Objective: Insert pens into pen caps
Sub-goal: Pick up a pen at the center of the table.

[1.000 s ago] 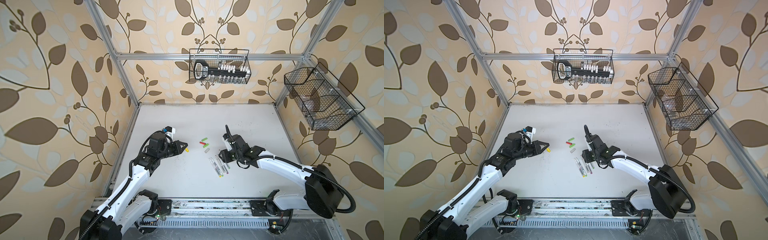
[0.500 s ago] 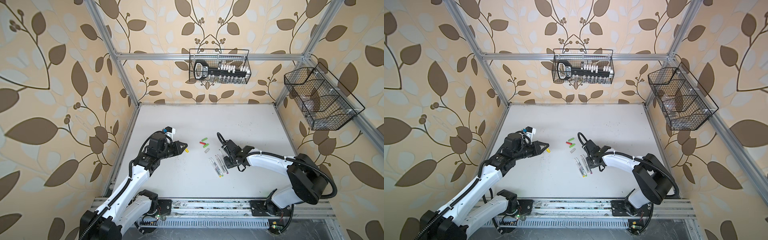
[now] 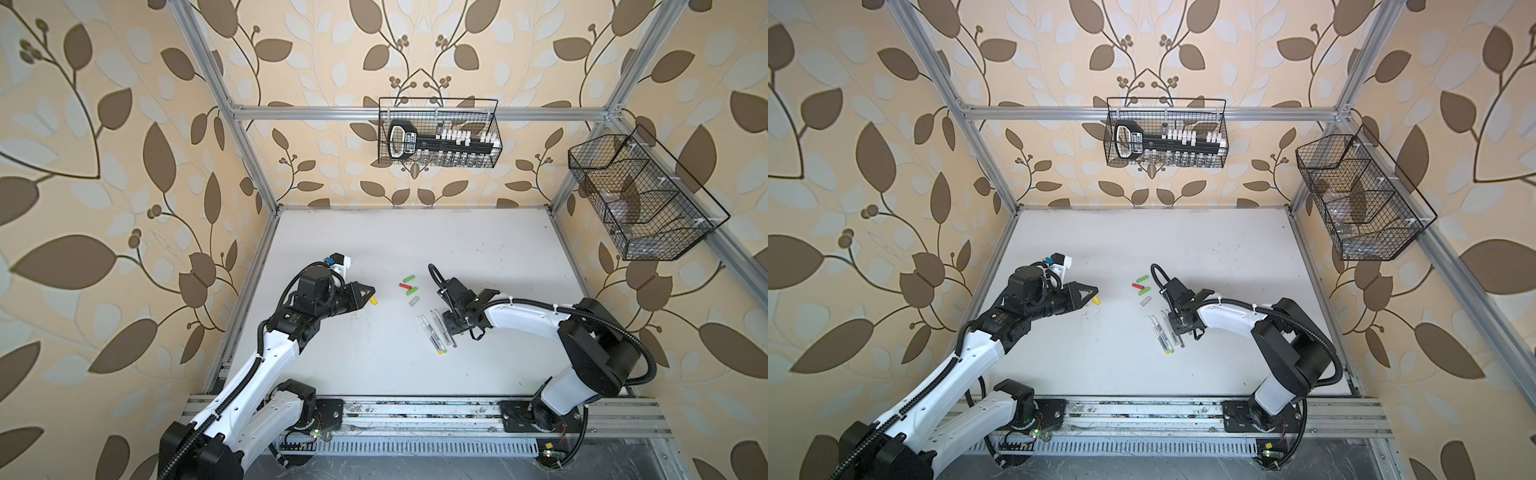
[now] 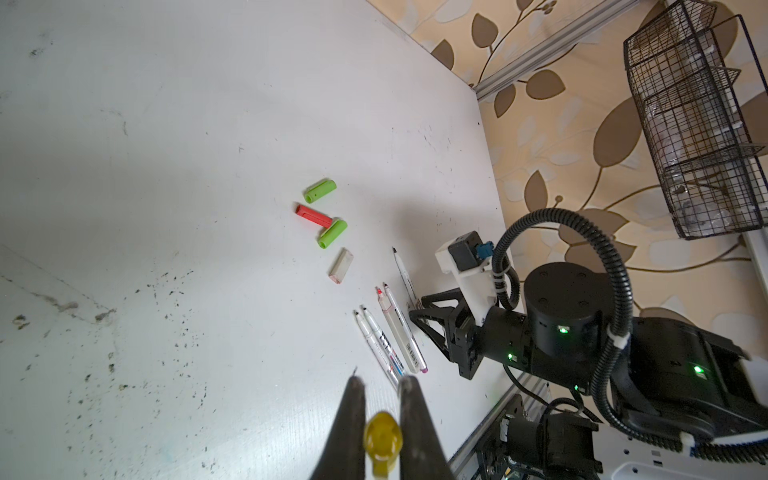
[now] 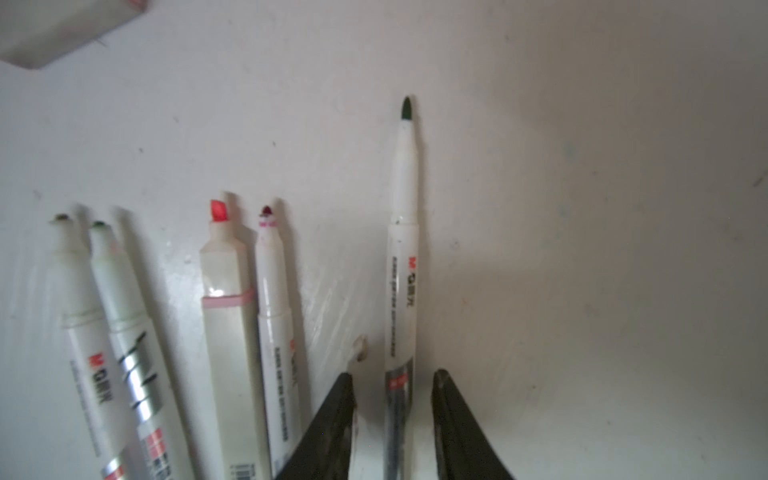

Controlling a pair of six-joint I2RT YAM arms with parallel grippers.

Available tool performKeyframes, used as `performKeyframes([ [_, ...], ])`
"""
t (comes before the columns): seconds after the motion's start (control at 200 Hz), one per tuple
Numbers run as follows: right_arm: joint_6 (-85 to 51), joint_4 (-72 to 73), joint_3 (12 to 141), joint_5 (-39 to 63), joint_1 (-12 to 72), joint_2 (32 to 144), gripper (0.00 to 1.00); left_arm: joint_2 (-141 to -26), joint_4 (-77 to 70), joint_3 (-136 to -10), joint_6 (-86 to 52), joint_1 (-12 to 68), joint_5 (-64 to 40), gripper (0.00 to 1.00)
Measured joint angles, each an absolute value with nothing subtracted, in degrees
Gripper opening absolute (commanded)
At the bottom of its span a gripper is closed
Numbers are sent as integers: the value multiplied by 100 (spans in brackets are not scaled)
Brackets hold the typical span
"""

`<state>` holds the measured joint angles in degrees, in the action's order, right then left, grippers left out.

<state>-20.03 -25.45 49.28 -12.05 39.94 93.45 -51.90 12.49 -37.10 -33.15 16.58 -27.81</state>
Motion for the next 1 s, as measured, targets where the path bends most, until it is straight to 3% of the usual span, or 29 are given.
performKeyframes([
  [0.195, -1887, -2311, 5074, -1041, 3846, 9531, 9, -5214, 1249, -3710, -3315, 1658, -2786, 0],
  [0.285, -1848, -2272, 5078, -993, 3798, 9533, 6, -5216, 1245, -3710, -3315, 1658, -2788, 0],
  [0.515, -1577, -2263, 5070, -958, 3828, 9402, 6, -5417, 1221, -3824, -3293, 1658, -2853, 0],
  [0.71, -1120, -1988, 5009, -882, 4222, 8606, 6, -5599, 1020, -4069, -3157, 1658, -3072, 0],
  [1.0, -663, -1114, 4657, -78, 4729, 7693, 6, -5822, 287, -4160, -3186, 1559, -3555, 0],
])
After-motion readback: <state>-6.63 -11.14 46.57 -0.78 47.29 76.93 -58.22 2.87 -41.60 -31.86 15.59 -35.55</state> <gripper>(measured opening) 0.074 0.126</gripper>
